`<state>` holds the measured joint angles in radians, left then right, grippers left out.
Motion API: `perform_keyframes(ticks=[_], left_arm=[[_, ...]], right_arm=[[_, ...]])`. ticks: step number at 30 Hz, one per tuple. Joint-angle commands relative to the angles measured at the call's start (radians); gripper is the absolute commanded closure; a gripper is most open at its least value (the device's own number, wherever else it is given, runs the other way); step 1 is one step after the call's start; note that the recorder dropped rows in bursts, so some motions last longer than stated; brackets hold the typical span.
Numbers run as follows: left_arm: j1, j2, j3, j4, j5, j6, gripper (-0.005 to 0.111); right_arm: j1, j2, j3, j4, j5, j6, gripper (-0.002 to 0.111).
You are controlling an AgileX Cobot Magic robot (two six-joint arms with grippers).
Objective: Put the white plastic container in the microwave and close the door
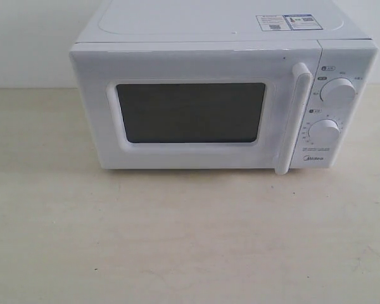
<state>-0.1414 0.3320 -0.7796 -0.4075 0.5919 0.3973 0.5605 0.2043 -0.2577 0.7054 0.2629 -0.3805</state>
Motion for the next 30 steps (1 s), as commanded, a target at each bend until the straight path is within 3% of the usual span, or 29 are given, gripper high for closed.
perform_keyframes(ticks=[1,5,11,15,18,22,30], left_arm=[[0.09,-0.155,0.178,0.008,-0.195,0.092,0.102],[0.144,-0.251,0.378,0.008,-0.352,0.112,0.102],[0.157,-0.297,0.715,-0.022,-0.658,0.112,0.102],[0.157,-0.299,0.78,-0.022,-0.72,0.135,0.102],[0.161,-0.332,0.78,-0.02,-0.67,0.187,0.102],[0.213,-0.332,0.78,-0.018,-0.558,0.203,0.102],[0.213,-0.332,0.78,-0.02,-0.335,0.222,0.102]], right_arm=[[-0.003,-0.006,0.002,-0.008,0.0,0.001,0.108],[-0.003,-0.006,0.002,-0.008,0.0,0.001,0.108],[-0.003,-0.006,0.002,-0.008,0.0,0.001,0.108],[-0.003,-0.006,0.002,-0.008,0.0,0.001,0.108],[-0.003,-0.006,0.002,-0.008,0.0,0.001,0.108],[-0.003,-0.006,0.002,-0.008,-0.004,0.001,0.108],[-0.003,-0.006,0.002,-0.008,-0.004,0.001,0.108]])
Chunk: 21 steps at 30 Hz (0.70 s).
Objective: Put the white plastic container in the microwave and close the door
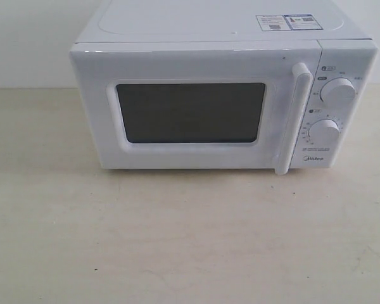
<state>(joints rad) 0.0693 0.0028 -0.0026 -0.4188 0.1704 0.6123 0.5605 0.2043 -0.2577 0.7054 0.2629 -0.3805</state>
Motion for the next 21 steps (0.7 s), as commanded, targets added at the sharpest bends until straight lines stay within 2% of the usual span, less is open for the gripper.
perform_keyframes(ticks=[1,5,12,18,21], left_arm=[[0.002,-0.003,0.003,-0.01,0.098,0.005,0.102],[0.002,-0.003,0.003,-0.01,0.125,-0.044,0.102],[0.002,-0.003,0.003,0.005,0.137,-0.264,0.102],[0.002,-0.003,0.003,0.276,0.131,-0.561,0.102],[0.002,-0.003,0.003,0.285,0.129,-0.569,0.102]], right_arm=[[-0.003,-0.006,0.002,-0.008,-0.004,0.001,0.108],[-0.003,-0.006,0.002,-0.008,-0.004,0.001,0.108],[-0.003,-0.006,0.002,-0.008,-0.004,0.001,0.108],[-0.003,-0.006,0.002,-0.008,-0.004,0.001,0.108],[-0.003,-0.006,0.002,-0.008,-0.004,0.001,0.108]])
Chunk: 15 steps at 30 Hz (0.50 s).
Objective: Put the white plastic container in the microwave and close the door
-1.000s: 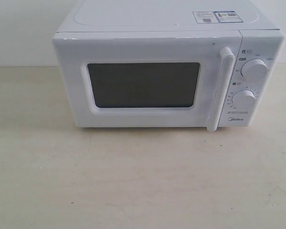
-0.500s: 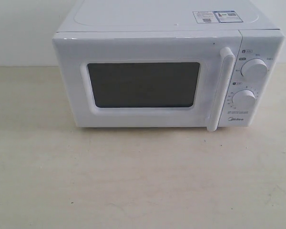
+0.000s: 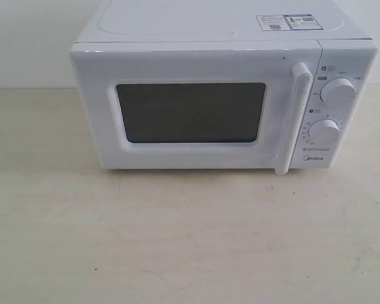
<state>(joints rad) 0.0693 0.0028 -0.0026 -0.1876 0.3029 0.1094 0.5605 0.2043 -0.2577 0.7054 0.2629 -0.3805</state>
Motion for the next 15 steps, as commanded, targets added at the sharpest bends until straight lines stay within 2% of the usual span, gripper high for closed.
perform_keyframes(ticks=[1,15], left_arm=[[0.002,-0.003,0.003,0.052,-0.003,-0.064,0.102],[0.002,-0.003,0.003,0.046,-0.008,-0.064,0.102]], right_arm=[[-0.003,-0.006,0.002,-0.008,-0.004,0.001,0.108],[-0.003,-0.006,0.002,-0.008,-0.004,0.001,0.108]])
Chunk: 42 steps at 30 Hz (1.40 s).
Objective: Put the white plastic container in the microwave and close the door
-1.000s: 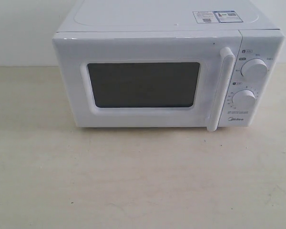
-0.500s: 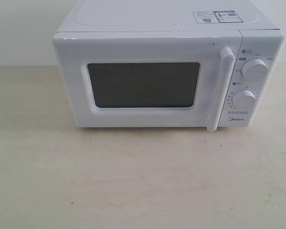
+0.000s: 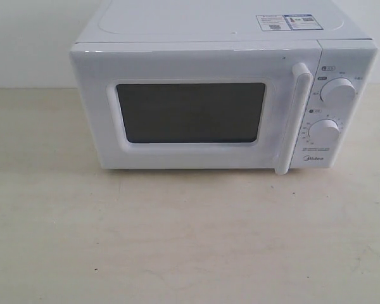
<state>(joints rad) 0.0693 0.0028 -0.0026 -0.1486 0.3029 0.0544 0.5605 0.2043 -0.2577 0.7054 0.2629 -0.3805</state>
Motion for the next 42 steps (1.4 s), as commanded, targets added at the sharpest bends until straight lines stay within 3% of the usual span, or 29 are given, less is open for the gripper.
perform_keyframes(ticks=[1,9,21,25,36,42], left_arm=[[0.002,-0.003,0.003,0.007,-0.008,-0.009,0.102],[0.002,-0.003,0.003,0.007,-0.008,-0.009,0.102],[0.002,-0.003,0.003,0.007,-0.008,-0.009,0.102],[0.002,-0.003,0.003,0.007,-0.008,-0.009,0.102],[0.002,-0.003,0.003,0.007,-0.008,-0.009,0.102],[0.002,-0.003,0.003,0.007,-0.008,-0.009,0.102]], right_arm=[[-0.003,-0.006,0.002,-0.008,-0.004,0.001,0.108],[-0.016,-0.01,0.002,-0.04,-0.01,-0.044,0.108],[-0.515,-0.015,0.002,-0.075,0.001,-0.271,0.108],[-0.621,-0.017,0.002,-0.104,0.001,-0.294,0.108],[-0.642,-0.013,0.011,-0.115,-0.004,-0.298,0.108],[-0.642,-0.023,0.146,-0.108,-0.11,-0.238,0.108]])
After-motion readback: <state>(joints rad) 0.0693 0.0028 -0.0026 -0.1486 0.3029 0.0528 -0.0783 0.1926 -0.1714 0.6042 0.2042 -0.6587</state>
